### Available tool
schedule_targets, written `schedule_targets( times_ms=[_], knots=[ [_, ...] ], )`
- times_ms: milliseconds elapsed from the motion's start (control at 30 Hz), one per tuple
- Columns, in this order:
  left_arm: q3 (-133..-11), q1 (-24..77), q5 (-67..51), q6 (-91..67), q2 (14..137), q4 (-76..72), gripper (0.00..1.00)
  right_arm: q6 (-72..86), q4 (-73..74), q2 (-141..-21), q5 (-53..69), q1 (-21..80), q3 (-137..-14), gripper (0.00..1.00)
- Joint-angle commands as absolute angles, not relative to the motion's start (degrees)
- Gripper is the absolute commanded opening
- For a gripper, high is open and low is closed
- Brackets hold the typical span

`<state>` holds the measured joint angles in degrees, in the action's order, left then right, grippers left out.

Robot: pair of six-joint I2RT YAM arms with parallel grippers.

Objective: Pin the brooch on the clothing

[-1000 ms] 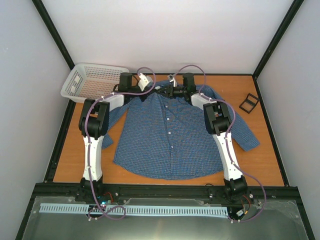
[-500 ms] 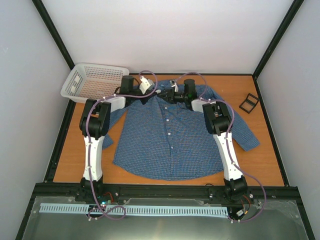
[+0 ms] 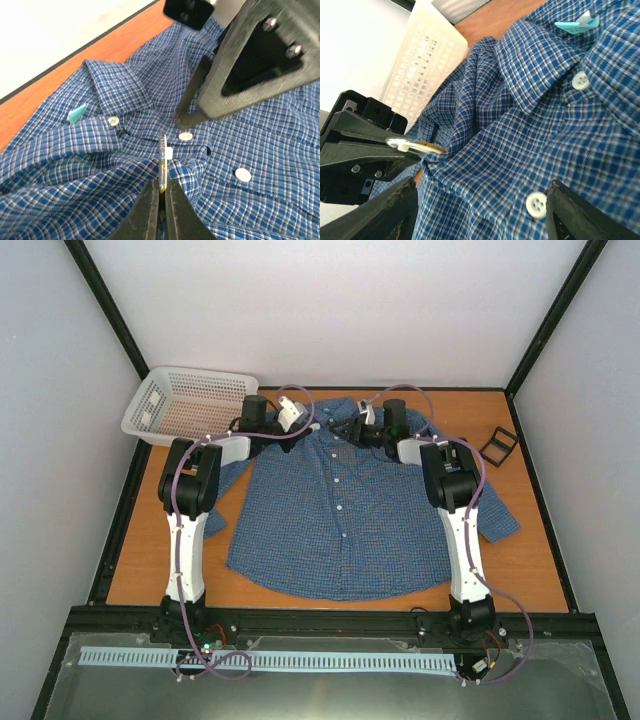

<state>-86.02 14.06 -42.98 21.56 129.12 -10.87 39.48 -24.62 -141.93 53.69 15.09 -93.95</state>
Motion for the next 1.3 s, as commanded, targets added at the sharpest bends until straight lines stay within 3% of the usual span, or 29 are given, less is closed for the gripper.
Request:
schedule_targets(
  times_ms=[0,133,300,400,467,533,833,1067,1267],
  knots=[
    [-84.2,14.1,-37.7,24.6,125.3,-13.0,0.01,28.4,-9.0,-134.6,47.5,14.2,-93.2,0.67],
    [-83.3,16.0,-27.2,31.4,125.0,-12.2,0.02,19.3,9.8,-134.4,35.2,14.1,-100.4,0.63],
    [-83.2,19.0,-18.6,38.9,126.0,-10.3,0.11,14.1,25.9,-140.0,21.4,14.1,-113.1,0.57],
    [-83.9,19.4,-19.3,37.7,125.4,-6.6,0.3,13.0,31.1,-142.9,15.2,14.1,-119.8,0.53],
    [-84.6,18.7,-21.8,34.5,124.4,-4.3,0.53,11.7,33.2,-144.0,13.0,14.1,-122.1,0.53],
    [-84.3,17.4,-23.9,28.3,122.5,-4.5,0.63,10.8,33.7,-144.4,11.7,14.1,-122.5,0.53],
    [-78.5,15.2,-25.0,0.1,117.3,2.7,0.62,8.1,39.5,-148.9,3.5,12.0,-128.0,0.5],
    [-74.0,15.2,-29.7,-3.0,117.6,17.0,0.61,8.3,45.1,-153.0,0.6,9.4,-132.7,0.52],
    [-67.5,14.9,-24.4,-5.1,116.3,20.3,0.61,10.5,46.6,-154.8,2.8,6.9,-136.2,0.53]
  ],
)
